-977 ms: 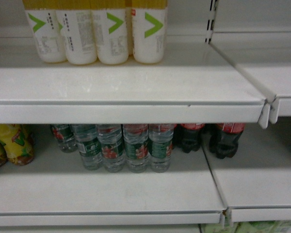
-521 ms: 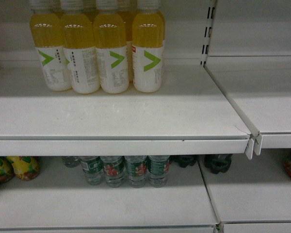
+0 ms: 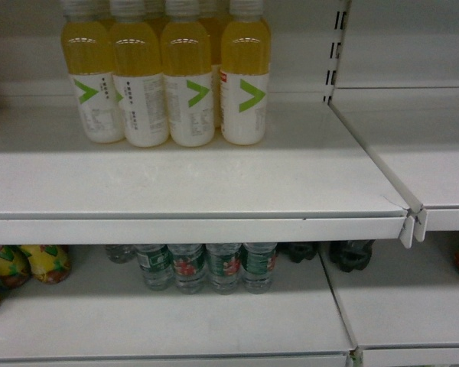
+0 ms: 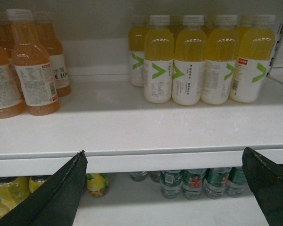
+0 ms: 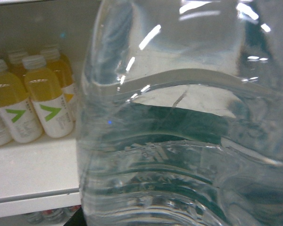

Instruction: Move water from second to third shelf

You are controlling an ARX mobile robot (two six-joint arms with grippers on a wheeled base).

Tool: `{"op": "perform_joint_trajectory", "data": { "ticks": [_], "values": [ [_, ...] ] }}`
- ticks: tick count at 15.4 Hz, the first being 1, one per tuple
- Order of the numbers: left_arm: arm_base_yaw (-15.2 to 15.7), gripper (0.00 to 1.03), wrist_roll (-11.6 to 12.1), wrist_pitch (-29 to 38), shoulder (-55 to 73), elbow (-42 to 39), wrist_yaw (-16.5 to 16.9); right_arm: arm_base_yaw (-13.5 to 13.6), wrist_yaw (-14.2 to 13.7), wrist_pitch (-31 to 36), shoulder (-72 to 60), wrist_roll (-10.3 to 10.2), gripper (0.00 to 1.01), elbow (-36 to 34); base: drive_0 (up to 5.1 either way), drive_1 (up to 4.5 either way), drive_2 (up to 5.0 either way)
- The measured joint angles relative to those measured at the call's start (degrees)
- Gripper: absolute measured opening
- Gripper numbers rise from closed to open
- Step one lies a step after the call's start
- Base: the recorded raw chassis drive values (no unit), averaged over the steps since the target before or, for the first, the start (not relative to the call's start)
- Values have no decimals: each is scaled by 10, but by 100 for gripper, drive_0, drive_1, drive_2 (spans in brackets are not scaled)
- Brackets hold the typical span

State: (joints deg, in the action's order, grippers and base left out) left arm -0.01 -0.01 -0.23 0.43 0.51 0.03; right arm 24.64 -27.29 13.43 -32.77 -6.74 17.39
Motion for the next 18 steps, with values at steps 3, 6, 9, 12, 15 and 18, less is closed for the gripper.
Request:
{"op": "perform_joint_trajectory", "data": {
  "ticks": [3,6,9,12,15,18],
  "values": [
    [0,98,0,0,0,0,0,0,1,-1,0,0,42,0,-461,154,369],
    [0,98,0,-1,0,0,-1,0,3,-1,-1,0,42,0,-475,140,355],
    [0,98,0,0,0,0,0,0,3,1,0,0,42,0,-475,140,355],
    [0,98,0,1,0,0,0,0,3,0,0,0,42,0,-490,251,251],
    [0,98,0,0,0,0,0,1,3,0,1,0,42,0,-490,251,251],
    [0,98,0,1,0,0,-1,1,3,-2,0,0,42,0,-490,251,251]
  ]
}}
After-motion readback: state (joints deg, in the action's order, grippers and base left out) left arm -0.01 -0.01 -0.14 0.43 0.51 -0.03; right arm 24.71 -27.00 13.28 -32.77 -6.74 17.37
